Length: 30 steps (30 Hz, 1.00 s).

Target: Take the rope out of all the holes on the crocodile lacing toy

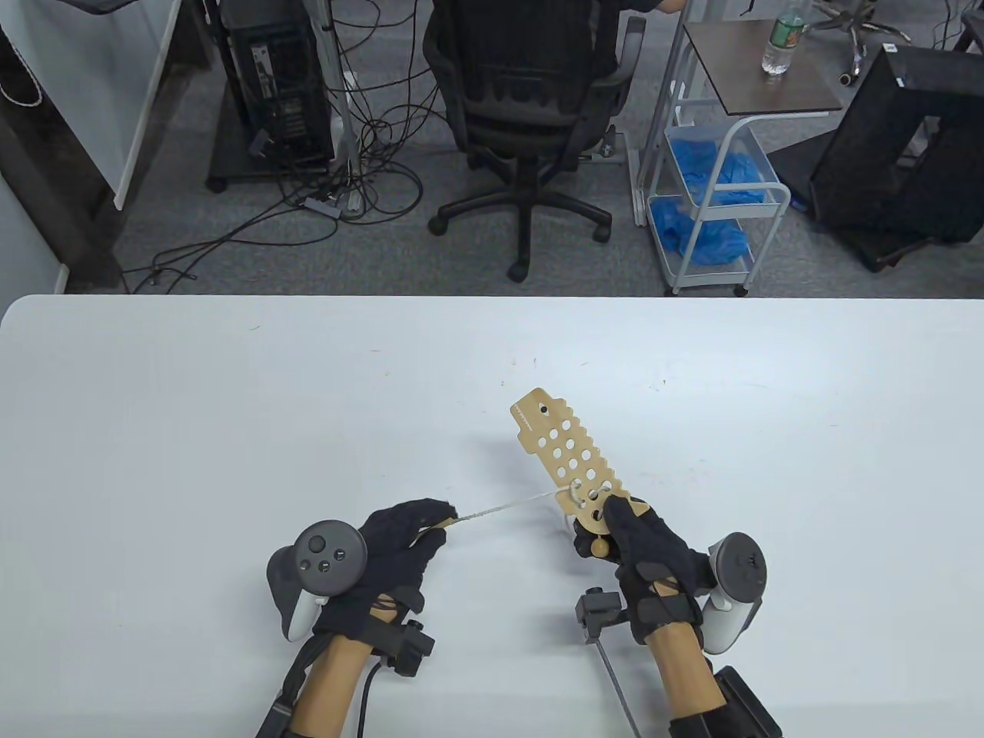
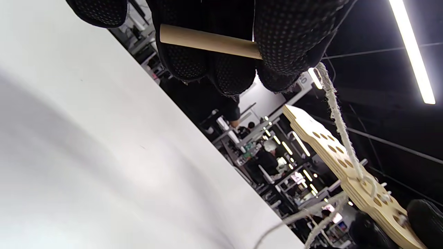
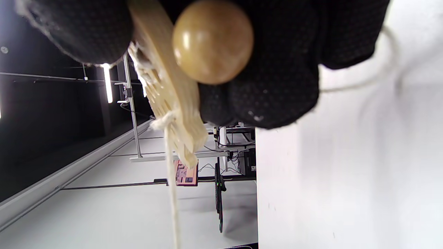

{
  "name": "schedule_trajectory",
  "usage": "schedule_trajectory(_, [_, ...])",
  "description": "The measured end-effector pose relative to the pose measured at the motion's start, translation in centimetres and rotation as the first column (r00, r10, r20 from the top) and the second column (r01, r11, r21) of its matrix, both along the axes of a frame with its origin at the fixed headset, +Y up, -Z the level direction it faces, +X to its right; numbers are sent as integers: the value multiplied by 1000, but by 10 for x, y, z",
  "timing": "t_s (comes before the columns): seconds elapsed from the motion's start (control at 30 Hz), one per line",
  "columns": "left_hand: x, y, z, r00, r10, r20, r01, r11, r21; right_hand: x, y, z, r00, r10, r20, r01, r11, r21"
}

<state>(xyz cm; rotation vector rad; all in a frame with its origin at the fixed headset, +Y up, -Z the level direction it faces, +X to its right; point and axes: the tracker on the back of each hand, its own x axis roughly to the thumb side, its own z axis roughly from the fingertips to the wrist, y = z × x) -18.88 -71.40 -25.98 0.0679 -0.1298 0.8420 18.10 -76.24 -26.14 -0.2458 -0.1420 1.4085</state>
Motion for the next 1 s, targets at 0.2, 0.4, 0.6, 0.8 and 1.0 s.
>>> schedule_trajectory(0.2, [-17, -1, -4, 999, 17, -48, -18, 1000, -17, 9, -1, -1, 998, -49, 27, 49, 999, -21])
schedule_trajectory(0.4, [-29, -4, -7, 996, 19, -92, -22, 999, -28, 16, -4, -2, 994, -96, 54, 98, 994, -44])
schedule_trajectory(0.6, [-36, -2, -8, 992, 16, -125, -17, 1000, -13, 23, -5, -2, 987, -136, 80, 141, 988, -55])
schedule_trajectory(0.8, [-46, -3, -8, 988, 41, -149, -42, 999, -6, 28, -6, -1, 977, -188, 97, 194, 979, -65])
schedule_trajectory(1.0, [-53, -5, -10, 983, 37, -179, -42, 999, -25, 32, -7, -1, 966, -233, 108, 241, 968, -70])
